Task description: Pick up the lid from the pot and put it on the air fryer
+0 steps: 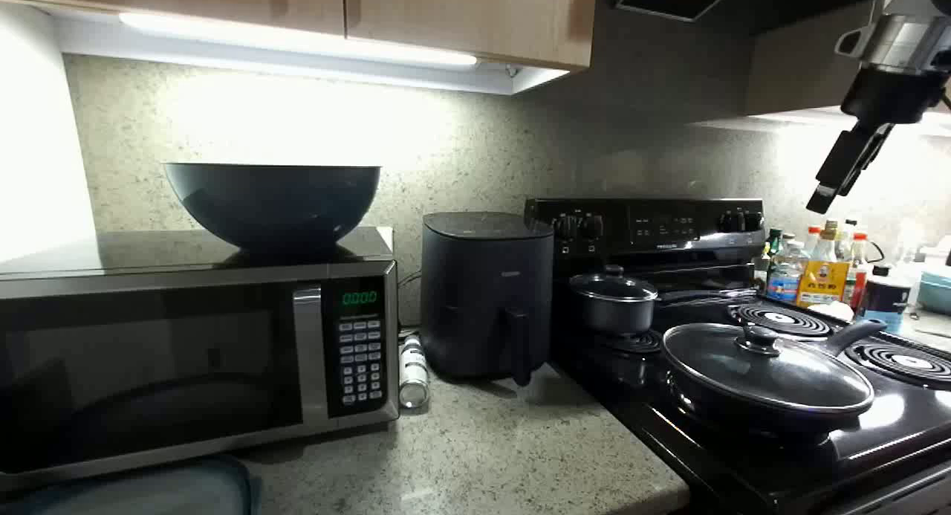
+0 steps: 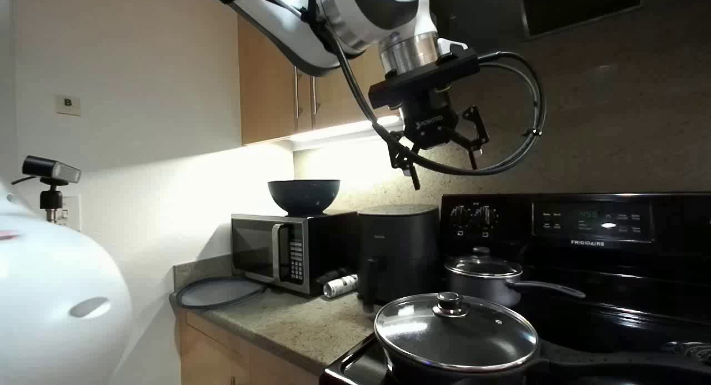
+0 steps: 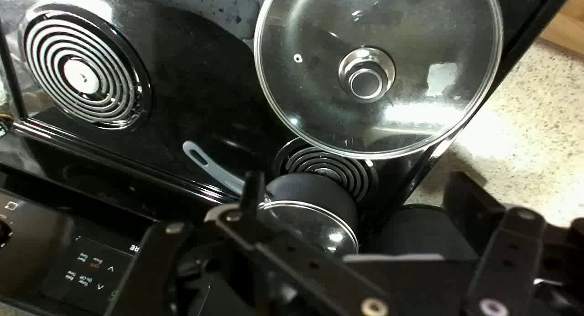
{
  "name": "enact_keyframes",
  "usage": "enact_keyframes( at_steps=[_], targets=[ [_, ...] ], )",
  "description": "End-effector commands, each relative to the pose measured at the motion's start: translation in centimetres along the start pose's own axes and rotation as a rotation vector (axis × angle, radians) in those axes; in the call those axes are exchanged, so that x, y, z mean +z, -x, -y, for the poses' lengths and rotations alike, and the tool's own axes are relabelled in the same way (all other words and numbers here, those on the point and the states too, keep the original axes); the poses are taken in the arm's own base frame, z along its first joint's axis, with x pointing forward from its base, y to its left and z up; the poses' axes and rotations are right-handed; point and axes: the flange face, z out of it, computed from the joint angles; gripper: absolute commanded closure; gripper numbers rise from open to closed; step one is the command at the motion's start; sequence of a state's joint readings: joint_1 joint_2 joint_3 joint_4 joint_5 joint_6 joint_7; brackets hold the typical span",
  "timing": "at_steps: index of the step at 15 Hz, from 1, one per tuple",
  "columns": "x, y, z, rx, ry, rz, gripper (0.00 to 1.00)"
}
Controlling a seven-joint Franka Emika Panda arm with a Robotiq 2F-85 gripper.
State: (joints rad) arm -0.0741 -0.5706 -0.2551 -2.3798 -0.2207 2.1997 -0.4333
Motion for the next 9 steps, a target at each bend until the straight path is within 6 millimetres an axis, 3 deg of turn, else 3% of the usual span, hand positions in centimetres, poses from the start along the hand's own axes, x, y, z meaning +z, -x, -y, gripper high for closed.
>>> enact_keyframes(
  at_steps=[1,7,9],
  targets=[
    [0.0,0.0,0.0,0.000,0.000,0.001,0.00],
    [0.0,0.0,0.0,0.000,0.000,0.001,0.00],
    [0.6,-1.1,0.0,-0.009,-0.003,0.020,0.00]
  ],
)
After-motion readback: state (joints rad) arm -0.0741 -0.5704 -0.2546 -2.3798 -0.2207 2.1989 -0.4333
